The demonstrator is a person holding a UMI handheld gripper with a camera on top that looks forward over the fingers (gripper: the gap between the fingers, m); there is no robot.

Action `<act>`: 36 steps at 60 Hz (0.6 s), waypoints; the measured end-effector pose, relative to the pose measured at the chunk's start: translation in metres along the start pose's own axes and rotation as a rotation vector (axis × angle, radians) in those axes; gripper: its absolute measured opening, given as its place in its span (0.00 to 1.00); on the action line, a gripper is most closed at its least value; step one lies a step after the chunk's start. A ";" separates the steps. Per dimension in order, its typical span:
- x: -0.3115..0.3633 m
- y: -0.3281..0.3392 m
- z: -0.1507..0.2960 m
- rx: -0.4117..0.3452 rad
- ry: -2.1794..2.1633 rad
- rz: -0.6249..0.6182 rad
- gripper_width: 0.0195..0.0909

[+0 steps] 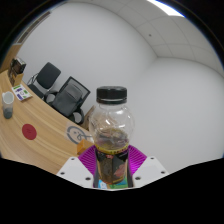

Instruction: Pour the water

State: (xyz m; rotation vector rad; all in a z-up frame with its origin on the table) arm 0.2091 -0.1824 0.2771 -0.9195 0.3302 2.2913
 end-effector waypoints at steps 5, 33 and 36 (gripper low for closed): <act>0.027 0.009 0.059 -0.090 0.180 -0.053 0.26; 0.270 0.061 0.165 -0.588 1.235 -0.110 0.26; 0.287 0.064 0.164 -0.616 1.311 -0.104 0.27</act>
Point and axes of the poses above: the point between the fingertips, and its own axes, seen from behind it with the camera up: x to the left, z up, y backward, against the way the camera looks, the point moved 9 cm from there along y, backward, against the way the camera looks, and after that the axes turned 15 degrees about -z, right-handed, at the moved point
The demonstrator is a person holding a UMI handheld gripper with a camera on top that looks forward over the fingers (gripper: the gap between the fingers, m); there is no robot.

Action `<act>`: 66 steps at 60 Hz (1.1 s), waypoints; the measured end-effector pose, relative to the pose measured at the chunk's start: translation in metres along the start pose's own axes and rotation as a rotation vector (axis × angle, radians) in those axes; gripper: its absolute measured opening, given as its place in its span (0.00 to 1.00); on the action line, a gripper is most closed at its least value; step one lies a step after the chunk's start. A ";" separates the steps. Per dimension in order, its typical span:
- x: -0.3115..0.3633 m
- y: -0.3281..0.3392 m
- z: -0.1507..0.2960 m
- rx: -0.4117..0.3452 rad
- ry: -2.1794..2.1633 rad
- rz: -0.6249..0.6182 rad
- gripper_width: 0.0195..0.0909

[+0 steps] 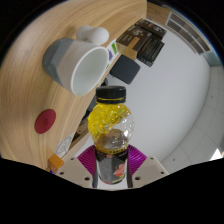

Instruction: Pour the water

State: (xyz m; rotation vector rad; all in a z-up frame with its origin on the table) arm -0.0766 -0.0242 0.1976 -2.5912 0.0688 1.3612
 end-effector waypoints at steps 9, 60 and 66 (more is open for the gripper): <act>0.009 0.000 0.018 -0.063 0.077 0.012 0.27; 0.065 -0.010 -0.047 0.092 -1.908 0.635 0.27; 0.090 -0.016 -0.032 0.108 -1.977 0.686 0.27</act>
Point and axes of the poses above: the point between the fingertips, and its own axes, seen from behind it with the camera up: x to the left, z up, y backward, against the way the camera looks, the point moved 9 cm from there along y, backward, against the way the camera looks, and after that the axes turned 15 degrees about -z, right-handed, at the moved point
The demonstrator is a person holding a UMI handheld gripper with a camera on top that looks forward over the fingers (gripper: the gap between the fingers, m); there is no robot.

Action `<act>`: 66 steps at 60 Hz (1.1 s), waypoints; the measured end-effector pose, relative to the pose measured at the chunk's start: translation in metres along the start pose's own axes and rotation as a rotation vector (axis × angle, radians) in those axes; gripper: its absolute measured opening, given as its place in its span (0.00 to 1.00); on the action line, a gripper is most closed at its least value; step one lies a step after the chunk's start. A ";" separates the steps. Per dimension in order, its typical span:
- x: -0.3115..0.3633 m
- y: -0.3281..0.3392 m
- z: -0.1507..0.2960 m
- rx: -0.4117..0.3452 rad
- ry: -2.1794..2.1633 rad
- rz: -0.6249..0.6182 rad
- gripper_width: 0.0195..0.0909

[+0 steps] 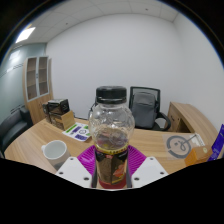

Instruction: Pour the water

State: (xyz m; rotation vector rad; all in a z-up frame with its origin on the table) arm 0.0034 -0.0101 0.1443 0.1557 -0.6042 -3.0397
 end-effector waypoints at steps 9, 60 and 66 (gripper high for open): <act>-0.005 -0.013 -0.032 -0.001 -0.035 -0.004 0.29; 0.032 0.309 -0.007 0.214 -0.039 -0.281 0.93; 0.053 0.362 -0.012 0.224 -0.042 -0.295 0.93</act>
Point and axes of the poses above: the point between the fingertips, and its own axes, seen from behind it with the camera up: x to the left, z up, y backward, against the way the camera looks, the point moved 9 cm from there along y, backward, against the way the camera looks, and after that the axes turned 15 degrees about -z, right-handed, at the moved point
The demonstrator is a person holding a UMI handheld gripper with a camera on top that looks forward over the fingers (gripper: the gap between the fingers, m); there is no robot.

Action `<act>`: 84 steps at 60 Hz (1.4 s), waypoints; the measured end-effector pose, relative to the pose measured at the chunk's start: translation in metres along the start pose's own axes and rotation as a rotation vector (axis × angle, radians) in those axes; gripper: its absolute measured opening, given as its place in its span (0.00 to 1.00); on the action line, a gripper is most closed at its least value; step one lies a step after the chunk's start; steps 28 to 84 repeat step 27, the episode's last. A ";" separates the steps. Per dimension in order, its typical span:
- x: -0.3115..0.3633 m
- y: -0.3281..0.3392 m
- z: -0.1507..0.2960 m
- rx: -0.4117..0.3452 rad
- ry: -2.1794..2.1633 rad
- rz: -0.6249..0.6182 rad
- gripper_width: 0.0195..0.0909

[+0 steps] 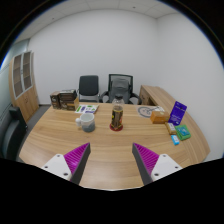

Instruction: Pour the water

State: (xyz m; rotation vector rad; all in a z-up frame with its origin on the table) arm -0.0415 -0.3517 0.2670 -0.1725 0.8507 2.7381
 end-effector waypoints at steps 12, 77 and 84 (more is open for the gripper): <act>0.011 0.059 -0.019 0.002 -0.001 -0.010 0.93; 0.019 0.081 -0.020 -0.016 -0.022 -0.006 0.93; 0.019 0.081 -0.020 -0.016 -0.022 -0.006 0.93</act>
Point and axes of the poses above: the point between the fingertips, and its own axes, seen from behind it with the camera up: x to the left, z up, y backward, against the way the camera looks, the point moved 9 cm from there along y, backward, against the way the camera looks, and after that the axes turned 15 degrees about -z, right-handed, at the moved point
